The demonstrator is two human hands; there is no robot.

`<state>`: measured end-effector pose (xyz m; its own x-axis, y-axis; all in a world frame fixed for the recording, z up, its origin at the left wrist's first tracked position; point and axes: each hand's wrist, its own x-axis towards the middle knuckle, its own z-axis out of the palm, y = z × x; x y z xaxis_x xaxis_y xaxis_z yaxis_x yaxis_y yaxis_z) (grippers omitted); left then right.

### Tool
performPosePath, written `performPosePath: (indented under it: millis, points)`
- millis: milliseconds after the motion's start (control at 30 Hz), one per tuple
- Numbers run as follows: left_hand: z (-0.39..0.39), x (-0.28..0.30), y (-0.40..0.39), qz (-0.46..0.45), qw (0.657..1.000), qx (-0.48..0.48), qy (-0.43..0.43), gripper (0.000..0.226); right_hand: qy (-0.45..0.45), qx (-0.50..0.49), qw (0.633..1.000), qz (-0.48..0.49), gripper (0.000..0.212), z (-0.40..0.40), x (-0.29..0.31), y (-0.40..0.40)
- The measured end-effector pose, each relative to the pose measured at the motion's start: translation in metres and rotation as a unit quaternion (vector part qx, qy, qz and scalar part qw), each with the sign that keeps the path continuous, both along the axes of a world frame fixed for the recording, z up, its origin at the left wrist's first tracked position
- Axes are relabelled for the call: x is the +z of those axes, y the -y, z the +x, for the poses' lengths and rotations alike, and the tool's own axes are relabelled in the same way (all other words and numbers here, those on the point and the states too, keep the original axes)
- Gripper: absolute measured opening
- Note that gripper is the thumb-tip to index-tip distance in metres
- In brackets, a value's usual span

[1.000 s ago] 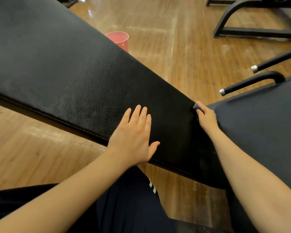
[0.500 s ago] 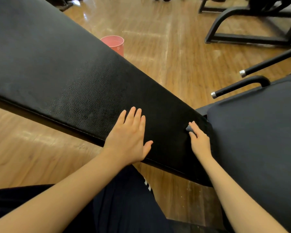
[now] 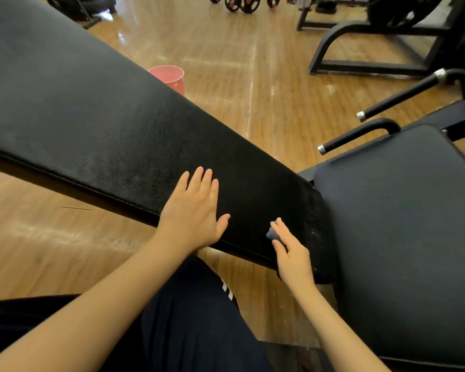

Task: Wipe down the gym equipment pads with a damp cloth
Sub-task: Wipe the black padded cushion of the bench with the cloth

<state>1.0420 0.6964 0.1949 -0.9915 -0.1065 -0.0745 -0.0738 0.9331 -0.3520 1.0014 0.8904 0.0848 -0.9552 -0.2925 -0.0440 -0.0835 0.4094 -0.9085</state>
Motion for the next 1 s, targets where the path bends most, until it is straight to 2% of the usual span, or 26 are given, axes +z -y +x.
performPosePath:
  millis: [200,333,467,633,733,900,1000]
  points:
    - [0.001,0.002,-0.002,0.001,1.0,0.001,0.004,0.078,-0.052,0.075,0.995,0.031,0.049,0.001,-0.004,-0.006]
    - [0.001,0.001,-0.001,0.003,1.0,-0.001,0.002,0.078,-0.015,-0.014,0.999,0.036,0.046,-0.004,-0.022,-0.039]
    - [0.001,0.0,0.0,-0.002,1.0,0.0,-0.007,0.078,0.001,-0.066,0.998,0.025,0.041,-0.003,-0.014,-0.019]
    - [0.001,0.0,-0.001,-0.006,1.0,0.002,-0.003,0.08,-0.109,0.072,0.991,0.038,0.044,0.003,0.014,0.023]
    - [0.002,0.0,-0.001,-0.005,1.0,-0.003,0.01,0.085,-0.107,0.094,0.989,0.037,0.047,0.0,0.008,0.015]
    - [0.003,0.002,0.001,0.002,1.0,-0.003,0.018,0.09,-0.042,0.013,0.997,0.056,0.047,0.002,-0.023,-0.038]
    - [0.003,-0.002,-0.009,0.008,0.999,0.033,0.01,0.094,0.004,-0.055,0.996,0.074,0.044,0.001,-0.034,-0.06]
